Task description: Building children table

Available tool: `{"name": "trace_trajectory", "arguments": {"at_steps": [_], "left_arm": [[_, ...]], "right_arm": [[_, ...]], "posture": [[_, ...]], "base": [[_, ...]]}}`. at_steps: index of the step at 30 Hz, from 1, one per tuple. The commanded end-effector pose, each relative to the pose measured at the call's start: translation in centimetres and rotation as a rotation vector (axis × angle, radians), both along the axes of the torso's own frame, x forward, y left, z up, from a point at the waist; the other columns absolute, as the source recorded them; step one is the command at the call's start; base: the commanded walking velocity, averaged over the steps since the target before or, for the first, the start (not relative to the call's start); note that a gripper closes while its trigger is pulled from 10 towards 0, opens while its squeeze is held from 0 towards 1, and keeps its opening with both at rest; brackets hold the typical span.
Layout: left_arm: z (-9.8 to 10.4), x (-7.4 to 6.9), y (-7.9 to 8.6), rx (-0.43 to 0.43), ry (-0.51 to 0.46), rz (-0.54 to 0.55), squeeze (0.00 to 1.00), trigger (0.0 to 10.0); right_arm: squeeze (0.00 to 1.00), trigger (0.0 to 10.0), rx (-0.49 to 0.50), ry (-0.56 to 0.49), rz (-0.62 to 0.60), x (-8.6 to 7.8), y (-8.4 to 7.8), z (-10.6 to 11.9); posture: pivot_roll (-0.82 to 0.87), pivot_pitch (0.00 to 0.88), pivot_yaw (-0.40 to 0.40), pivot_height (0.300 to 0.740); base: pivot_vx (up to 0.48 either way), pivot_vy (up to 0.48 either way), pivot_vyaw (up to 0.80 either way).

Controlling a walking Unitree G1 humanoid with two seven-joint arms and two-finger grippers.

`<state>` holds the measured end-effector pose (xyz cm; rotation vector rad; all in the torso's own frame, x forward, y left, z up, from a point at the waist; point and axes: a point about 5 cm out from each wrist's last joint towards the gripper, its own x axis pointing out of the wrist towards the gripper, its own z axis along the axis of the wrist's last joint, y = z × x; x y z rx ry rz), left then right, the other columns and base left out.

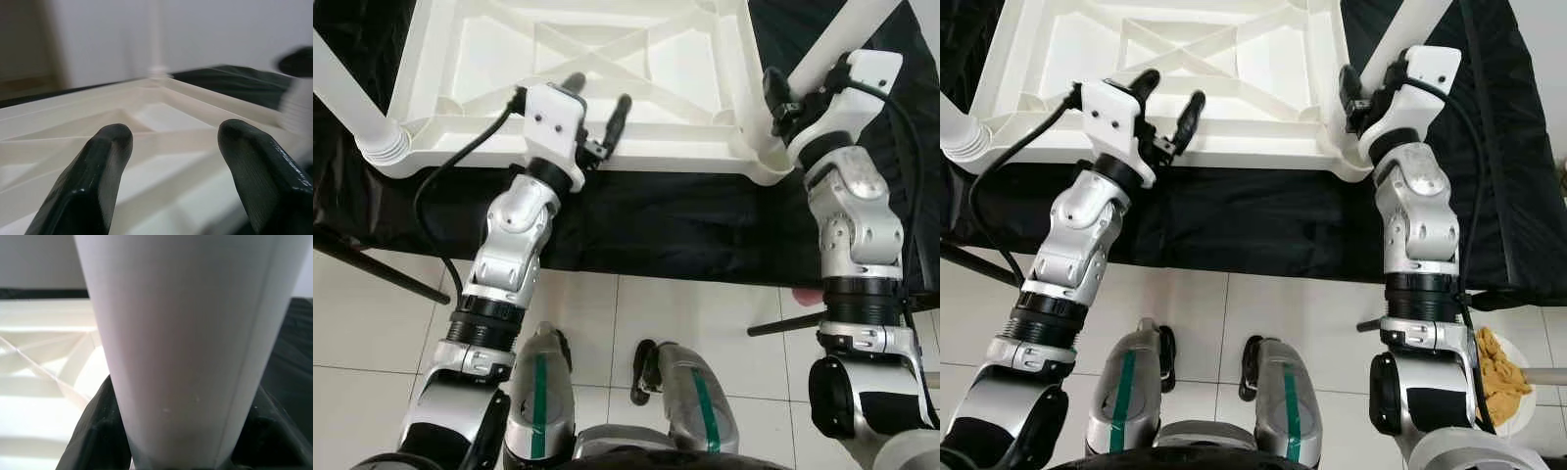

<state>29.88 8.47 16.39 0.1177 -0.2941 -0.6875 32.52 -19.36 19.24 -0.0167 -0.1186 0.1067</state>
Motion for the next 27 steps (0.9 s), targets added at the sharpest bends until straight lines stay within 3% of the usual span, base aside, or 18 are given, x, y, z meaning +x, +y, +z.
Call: {"name": "trace_trajectory", "arguments": {"at_steps": [1,9,27], "left_arm": [[-0.4,-0.4,-0.5,0.036,0.012,-0.074,0.0,10.0],[-0.3,-0.3,0.4,0.064,0.0,-0.06,0.0,10.0],[-0.3,-0.8,-0.2,0.085,0.004,-0.117,0.0,10.0]], "right_arm": [[0.0,10.0,-0.013,0.007,-0.024,-0.1,-0.5,-0.1],[0.0,10.0,-0.02,0.073,-0.059,-0.6,-0.7,-1.3],[0.0,10.0,0.04,0.169,-0.195,-0.7,-2.7,-3.9]], "posture": [[0.06,0.057,-0.055,0.74],[0.07,0.039,-0.058,0.74],[0.07,0.034,-0.052,0.74]], "base": [[0.0,0.0,0.0],[0.0,0.0,0.0],[0.0,0.0,0.0]]}}
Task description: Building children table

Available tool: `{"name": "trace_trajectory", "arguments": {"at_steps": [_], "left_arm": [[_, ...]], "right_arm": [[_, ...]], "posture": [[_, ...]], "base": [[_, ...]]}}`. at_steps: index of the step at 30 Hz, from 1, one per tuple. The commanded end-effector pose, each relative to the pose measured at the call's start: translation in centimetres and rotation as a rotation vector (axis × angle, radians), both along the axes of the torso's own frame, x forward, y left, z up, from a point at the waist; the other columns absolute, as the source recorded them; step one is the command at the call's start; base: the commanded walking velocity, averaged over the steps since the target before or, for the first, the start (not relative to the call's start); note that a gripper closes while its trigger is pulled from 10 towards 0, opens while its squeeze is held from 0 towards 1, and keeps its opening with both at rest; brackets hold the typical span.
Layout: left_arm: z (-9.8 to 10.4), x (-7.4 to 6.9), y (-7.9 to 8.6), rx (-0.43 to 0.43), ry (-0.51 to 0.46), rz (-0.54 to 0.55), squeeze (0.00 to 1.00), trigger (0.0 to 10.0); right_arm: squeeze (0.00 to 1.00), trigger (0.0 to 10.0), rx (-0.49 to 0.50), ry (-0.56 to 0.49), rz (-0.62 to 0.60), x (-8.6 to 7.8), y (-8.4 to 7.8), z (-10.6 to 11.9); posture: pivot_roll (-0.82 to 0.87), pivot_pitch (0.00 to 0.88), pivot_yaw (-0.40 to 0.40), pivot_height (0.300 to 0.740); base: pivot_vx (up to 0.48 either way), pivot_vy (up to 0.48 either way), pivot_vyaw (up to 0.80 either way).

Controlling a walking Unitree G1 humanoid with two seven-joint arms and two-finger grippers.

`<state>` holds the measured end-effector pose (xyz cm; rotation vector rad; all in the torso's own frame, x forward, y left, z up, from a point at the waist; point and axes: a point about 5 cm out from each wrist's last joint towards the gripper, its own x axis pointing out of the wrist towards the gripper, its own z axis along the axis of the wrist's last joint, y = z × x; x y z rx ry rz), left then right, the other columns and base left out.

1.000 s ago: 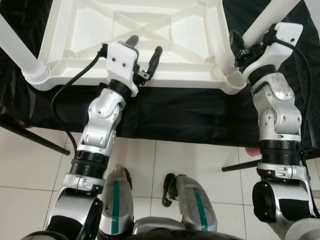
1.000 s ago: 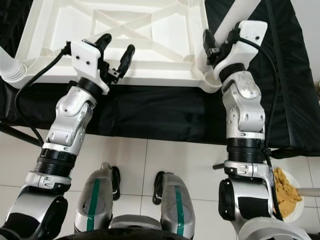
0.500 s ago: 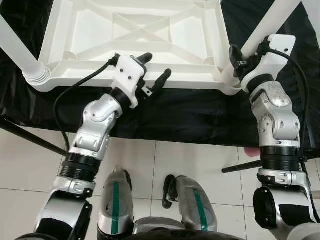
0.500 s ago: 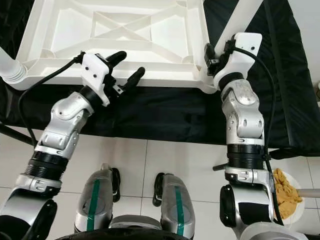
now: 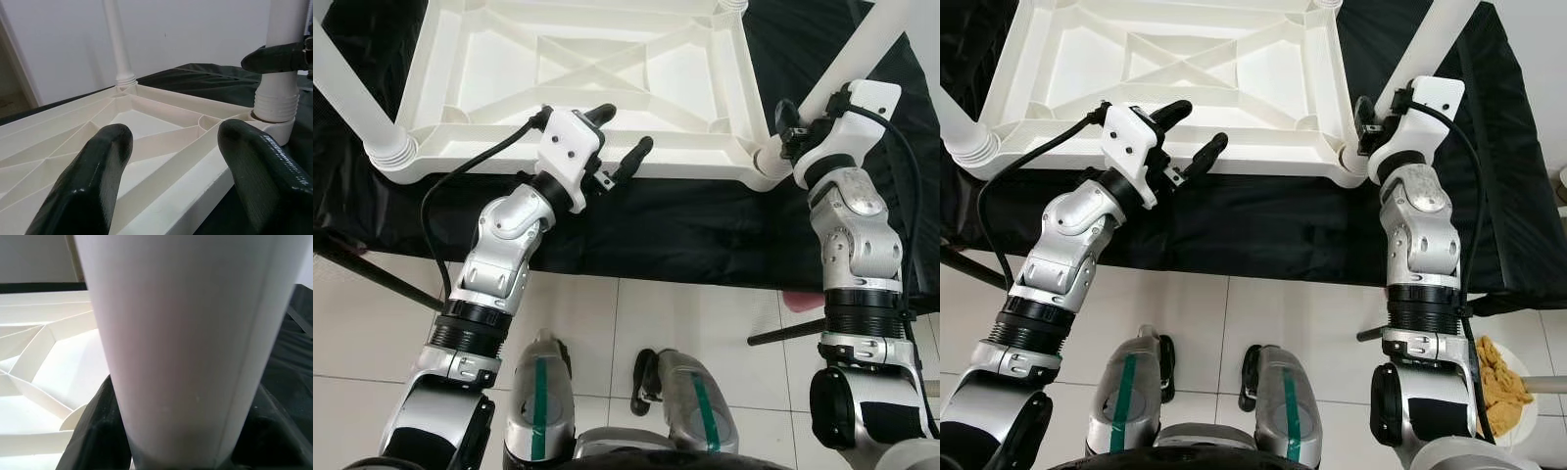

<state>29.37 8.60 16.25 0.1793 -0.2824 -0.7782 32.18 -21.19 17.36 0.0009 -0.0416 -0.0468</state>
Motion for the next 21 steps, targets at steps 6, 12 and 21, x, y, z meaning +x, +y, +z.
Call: {"name": "trace_trajectory", "arguments": {"at_steps": [6,12,21], "left_arm": [[-0.1,-0.3,-0.2,0.017,0.009,-0.031,0.0,10.0],[-0.1,-0.2,-0.1,0.017,0.008,-0.024,0.0,10.0],[0.1,-0.3,-0.1,0.015,0.007,-0.02,0.0,10.0]], "right_arm": [[0.0,10.0,0.01,0.086,0.003,-0.4,-0.2,-2.2],[0.0,10.0,-0.031,0.067,0.126,-0.7,1.5,-2.3],[0.0,10.0,-0.075,0.06,0.175,-0.8,2.1,-2.7]], "posture": [[0.07,0.042,-0.05,0.74],[0.07,0.046,-0.05,0.74],[0.07,0.06,-0.046,0.74]], "base": [[0.0,0.0,0.0],[0.0,0.0,0.0],[0.0,0.0,0.0]]}}
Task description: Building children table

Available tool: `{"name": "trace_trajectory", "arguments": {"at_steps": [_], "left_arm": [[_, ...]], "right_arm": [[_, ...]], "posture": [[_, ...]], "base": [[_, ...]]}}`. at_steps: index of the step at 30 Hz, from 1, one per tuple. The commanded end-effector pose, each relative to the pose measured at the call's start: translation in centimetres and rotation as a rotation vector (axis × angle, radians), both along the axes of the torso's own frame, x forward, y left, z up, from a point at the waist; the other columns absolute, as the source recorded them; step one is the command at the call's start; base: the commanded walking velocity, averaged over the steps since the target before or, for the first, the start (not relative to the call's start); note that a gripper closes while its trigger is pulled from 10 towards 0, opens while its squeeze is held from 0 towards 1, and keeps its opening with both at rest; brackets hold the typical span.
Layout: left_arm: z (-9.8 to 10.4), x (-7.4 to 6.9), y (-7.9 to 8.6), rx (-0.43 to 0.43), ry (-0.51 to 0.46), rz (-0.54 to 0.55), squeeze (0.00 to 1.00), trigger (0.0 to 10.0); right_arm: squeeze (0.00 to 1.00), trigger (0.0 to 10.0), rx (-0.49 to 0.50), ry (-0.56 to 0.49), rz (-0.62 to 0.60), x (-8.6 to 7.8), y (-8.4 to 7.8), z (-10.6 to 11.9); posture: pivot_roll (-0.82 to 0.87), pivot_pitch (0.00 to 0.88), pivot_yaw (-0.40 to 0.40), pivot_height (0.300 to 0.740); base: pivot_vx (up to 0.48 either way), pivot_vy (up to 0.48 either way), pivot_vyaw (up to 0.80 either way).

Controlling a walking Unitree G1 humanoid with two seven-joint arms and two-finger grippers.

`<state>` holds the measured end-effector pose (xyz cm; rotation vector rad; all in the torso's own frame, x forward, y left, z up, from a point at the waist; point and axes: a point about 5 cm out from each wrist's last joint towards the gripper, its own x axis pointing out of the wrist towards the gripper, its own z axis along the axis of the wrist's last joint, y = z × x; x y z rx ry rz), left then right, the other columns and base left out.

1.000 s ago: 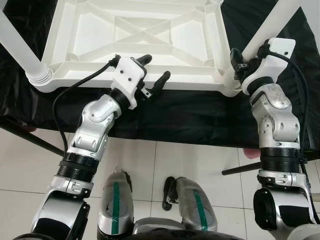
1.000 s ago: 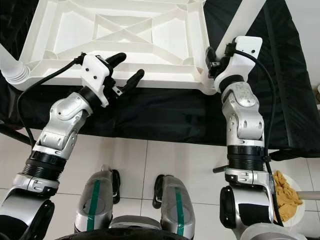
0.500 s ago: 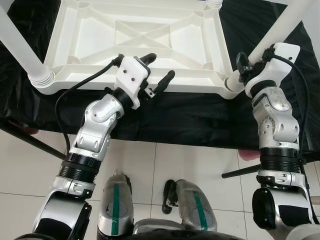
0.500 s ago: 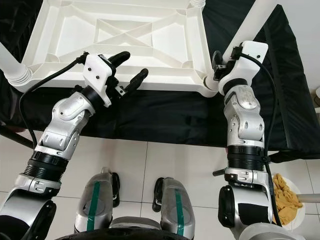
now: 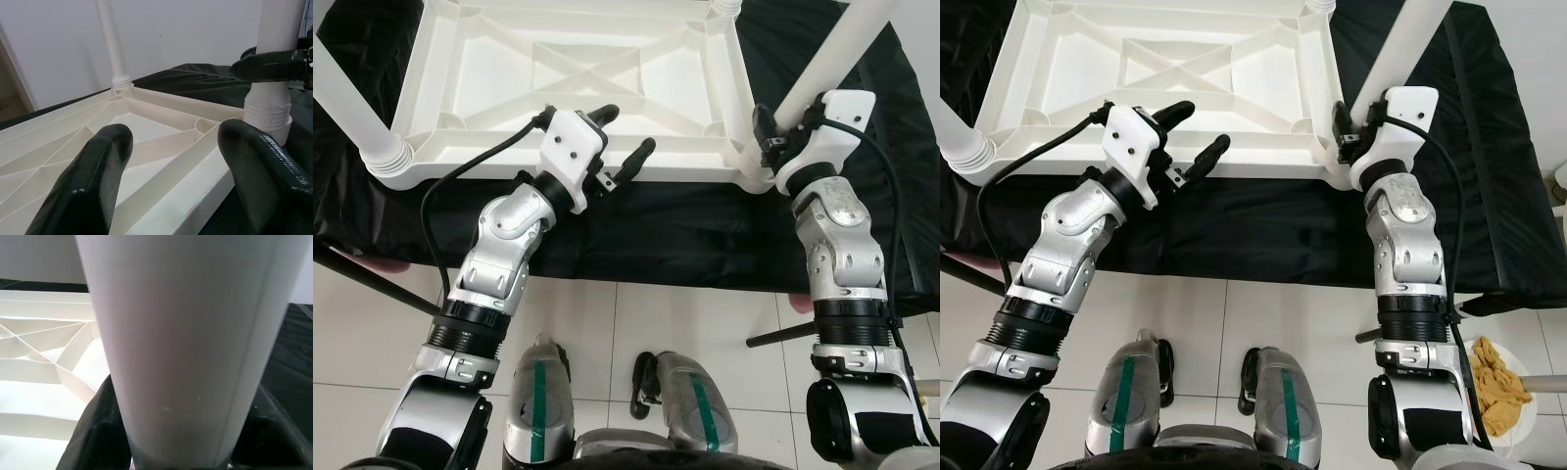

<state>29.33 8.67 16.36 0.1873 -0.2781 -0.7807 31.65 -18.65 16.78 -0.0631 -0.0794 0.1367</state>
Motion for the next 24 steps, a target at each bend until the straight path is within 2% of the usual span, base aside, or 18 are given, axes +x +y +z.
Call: {"name": "trace_trajectory", "arguments": {"at_steps": [1,5,11,18,24], "left_arm": [[0.0,-0.3,-0.1,0.005,0.006,-0.019,0.0,10.0],[0.1,-0.3,-0.1,0.003,0.003,-0.015,0.0,10.0],[0.2,-0.4,-0.1,0.001,0.004,-0.016,0.0,10.0],[0.3,-0.4,-0.1,0.003,0.003,-0.021,0.0,10.0],[0.4,-0.5,-0.1,0.003,0.001,-0.022,0.0,10.0]], "right_arm": [[0.0,10.0,-0.015,0.097,-0.017,-0.2,-0.6,-2.1],[0.0,10.0,0.021,0.125,-0.103,0.1,-1.8,-2.6],[0.0,10.0,0.0,0.125,-0.131,0.0,-2.4,-2.7],[0.0,10.0,-0.038,0.123,-0.082,-0.3,-1.7,-2.9],[0.0,10.0,-0.03,0.133,-0.074,-0.5,-1.6,-3.1]], "posture": [[0.07,0.06,-0.046,0.74],[0.07,0.06,-0.046,0.74],[0.07,0.07,-0.047,0.74],[0.07,0.072,-0.043,0.74],[0.07,0.077,-0.041,0.74]], "base": [[0.0,0.0,0.0],[0.0,0.0,0.0],[0.0,0.0,0.0],[0.0,0.0,0.0],[0.0,0.0,0.0]]}}
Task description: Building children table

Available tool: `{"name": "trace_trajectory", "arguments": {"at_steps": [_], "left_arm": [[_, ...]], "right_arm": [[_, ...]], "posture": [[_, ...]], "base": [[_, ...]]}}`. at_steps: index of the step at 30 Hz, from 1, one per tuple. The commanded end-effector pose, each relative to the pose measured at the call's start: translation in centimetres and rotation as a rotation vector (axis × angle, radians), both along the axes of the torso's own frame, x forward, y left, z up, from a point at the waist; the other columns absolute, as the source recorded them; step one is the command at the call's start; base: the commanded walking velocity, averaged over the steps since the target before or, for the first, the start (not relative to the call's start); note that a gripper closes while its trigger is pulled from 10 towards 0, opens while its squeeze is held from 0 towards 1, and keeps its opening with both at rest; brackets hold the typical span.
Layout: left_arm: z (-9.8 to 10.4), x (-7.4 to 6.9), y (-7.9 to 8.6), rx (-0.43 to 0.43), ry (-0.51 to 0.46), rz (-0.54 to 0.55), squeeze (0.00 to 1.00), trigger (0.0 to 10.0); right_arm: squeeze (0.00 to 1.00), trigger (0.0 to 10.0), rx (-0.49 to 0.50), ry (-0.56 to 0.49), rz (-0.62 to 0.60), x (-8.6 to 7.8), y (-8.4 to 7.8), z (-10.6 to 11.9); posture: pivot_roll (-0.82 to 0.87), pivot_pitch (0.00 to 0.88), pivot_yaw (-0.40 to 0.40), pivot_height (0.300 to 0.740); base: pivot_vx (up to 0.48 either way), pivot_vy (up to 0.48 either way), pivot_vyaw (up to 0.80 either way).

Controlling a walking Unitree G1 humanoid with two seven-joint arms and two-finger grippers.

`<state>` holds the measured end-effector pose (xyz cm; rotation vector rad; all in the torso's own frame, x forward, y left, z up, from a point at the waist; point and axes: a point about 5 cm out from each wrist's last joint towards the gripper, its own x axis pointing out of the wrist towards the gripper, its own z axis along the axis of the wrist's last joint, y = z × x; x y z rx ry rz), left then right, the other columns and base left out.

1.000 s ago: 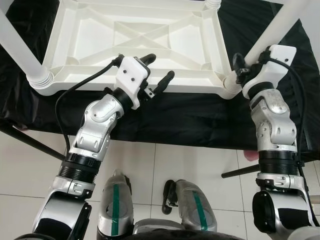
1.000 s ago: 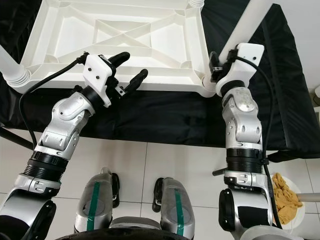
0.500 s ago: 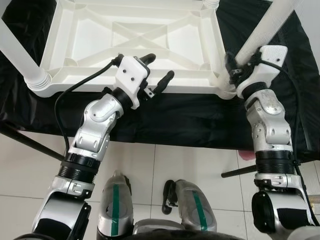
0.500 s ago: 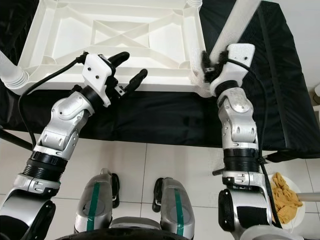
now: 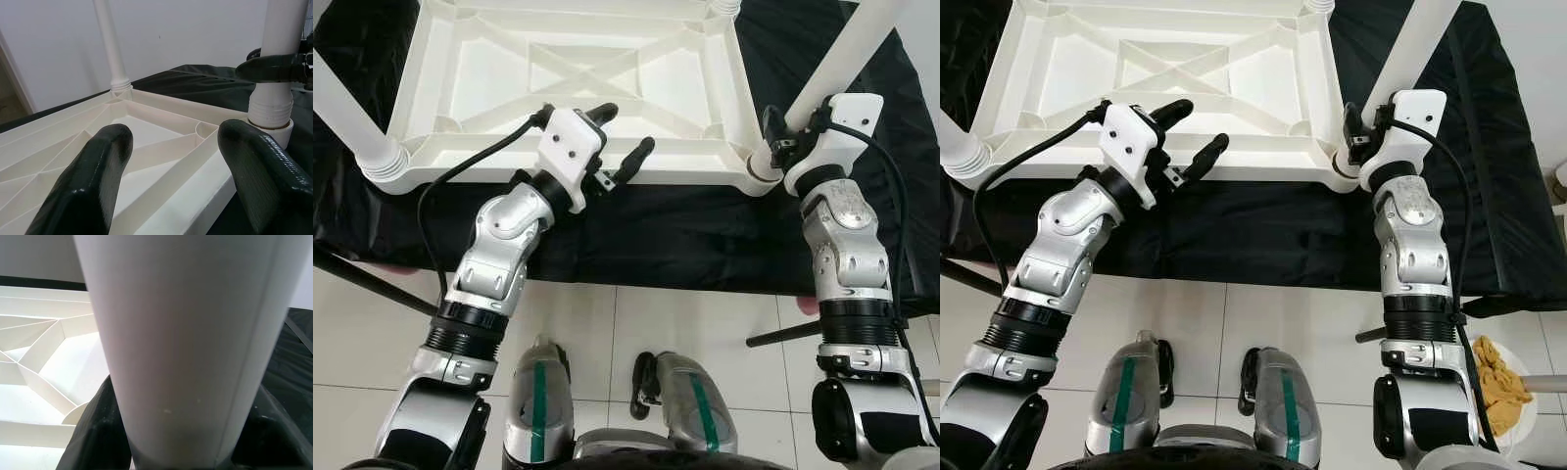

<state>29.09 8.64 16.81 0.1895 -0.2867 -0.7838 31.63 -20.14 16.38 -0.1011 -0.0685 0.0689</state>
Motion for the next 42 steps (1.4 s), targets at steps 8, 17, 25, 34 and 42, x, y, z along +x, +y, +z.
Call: {"name": "trace_trajectory", "arguments": {"at_steps": [8,17,25,34,42], "left_arm": [[-0.1,-0.3,0.1,0.008,0.013,-0.015,0.0,10.0],[0.0,-0.4,0.3,0.013,0.011,-0.005,0.0,10.0],[0.0,-0.4,0.4,0.014,0.012,-0.002,0.0,10.0],[0.1,-0.5,0.5,0.021,0.008,-0.005,0.0,10.0],[0.2,-0.6,0.4,0.024,0.004,-0.012,0.0,10.0]], "right_arm": [[0.0,10.0,0.009,0.121,0.065,-0.7,1.0,-2.8],[0.0,10.0,0.001,0.116,0.125,-1.0,1.7,-3.0],[0.0,10.0,0.004,0.12,0.131,-1.1,1.6,-3.2],[0.0,10.0,0.174,0.158,0.021,-0.6,-0.2,-3.9],[0.0,10.0,0.214,0.167,0.001,-0.4,-0.3,-4.1]], "posture": [[0.07,0.08,-0.041,0.74],[0.09,0.082,-0.046,0.74],[0.09,0.082,-0.045,0.74],[0.1,0.073,-0.039,0.74],[0.09,0.063,-0.038,0.74]], "base": [[0.0,0.0,0.0],[0.0,0.0,0.0],[0.0,0.0,0.0],[0.0,0.0,0.0],[0.0,0.0,0.0]]}}
